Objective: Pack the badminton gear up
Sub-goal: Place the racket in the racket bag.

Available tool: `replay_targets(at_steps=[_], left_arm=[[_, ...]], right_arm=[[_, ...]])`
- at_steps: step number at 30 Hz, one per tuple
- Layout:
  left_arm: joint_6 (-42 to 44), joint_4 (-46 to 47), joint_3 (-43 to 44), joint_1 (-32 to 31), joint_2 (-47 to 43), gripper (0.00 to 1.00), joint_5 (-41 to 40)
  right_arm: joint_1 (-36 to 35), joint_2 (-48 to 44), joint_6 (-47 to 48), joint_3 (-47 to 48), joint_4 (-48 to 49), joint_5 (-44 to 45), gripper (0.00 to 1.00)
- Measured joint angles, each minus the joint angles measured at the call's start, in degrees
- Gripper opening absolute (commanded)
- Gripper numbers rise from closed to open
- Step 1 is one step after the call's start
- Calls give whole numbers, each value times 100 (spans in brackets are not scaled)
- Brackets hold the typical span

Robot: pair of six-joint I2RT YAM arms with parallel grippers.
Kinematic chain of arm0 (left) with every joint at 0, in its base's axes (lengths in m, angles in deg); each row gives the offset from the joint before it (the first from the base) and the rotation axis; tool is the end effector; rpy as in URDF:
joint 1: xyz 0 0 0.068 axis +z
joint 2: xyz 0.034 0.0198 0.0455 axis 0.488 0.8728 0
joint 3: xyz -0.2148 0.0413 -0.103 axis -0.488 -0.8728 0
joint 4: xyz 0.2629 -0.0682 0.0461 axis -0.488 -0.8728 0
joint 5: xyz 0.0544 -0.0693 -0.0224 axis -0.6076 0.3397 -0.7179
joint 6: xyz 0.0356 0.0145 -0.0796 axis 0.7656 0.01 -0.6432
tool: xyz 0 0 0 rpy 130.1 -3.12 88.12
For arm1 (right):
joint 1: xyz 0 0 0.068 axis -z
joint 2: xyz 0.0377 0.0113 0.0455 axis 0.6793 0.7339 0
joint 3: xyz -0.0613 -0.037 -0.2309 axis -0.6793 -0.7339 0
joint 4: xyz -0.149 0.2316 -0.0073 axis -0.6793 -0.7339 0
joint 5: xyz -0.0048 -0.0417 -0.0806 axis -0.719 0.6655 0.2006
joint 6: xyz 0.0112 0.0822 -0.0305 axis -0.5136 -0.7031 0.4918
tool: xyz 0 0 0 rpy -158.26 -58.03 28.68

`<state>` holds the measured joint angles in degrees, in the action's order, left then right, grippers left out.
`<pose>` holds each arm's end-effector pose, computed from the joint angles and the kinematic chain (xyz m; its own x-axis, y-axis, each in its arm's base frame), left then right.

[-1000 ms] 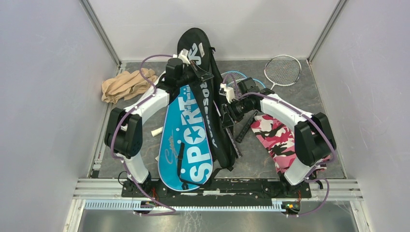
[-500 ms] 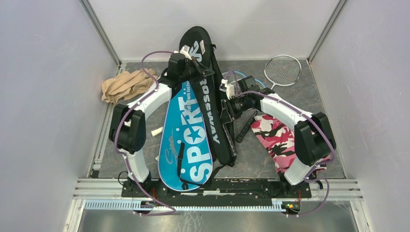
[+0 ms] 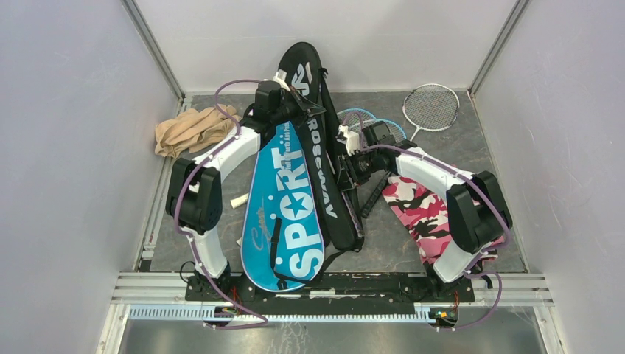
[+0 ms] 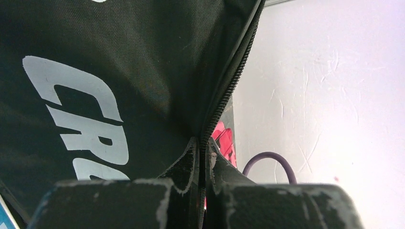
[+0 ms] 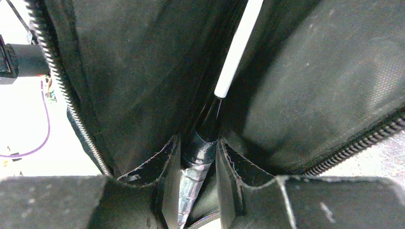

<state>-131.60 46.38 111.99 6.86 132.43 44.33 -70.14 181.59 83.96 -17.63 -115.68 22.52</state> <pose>0.4383 -0.2120 0.2419 -0.7292 -0.5500 -0.4071 0.1174 0.4856 -0.8663 0.3119 0.2150 0.1491 -0.8030 -0.3259 -0.4991 -0.5856 0.5877 0.5584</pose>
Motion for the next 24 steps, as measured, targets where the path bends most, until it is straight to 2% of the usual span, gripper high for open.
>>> replay_targets(at_steps=[8, 24], left_arm=[[-68, 26, -2, 24, 0, 2, 142], [-114, 46, -26, 177, 0, 2, 391]], right_arm=[[-184, -109, 39, -11, 278, 210, 56], [-221, -1071, 1355, 153, -269, 1141, 70]])
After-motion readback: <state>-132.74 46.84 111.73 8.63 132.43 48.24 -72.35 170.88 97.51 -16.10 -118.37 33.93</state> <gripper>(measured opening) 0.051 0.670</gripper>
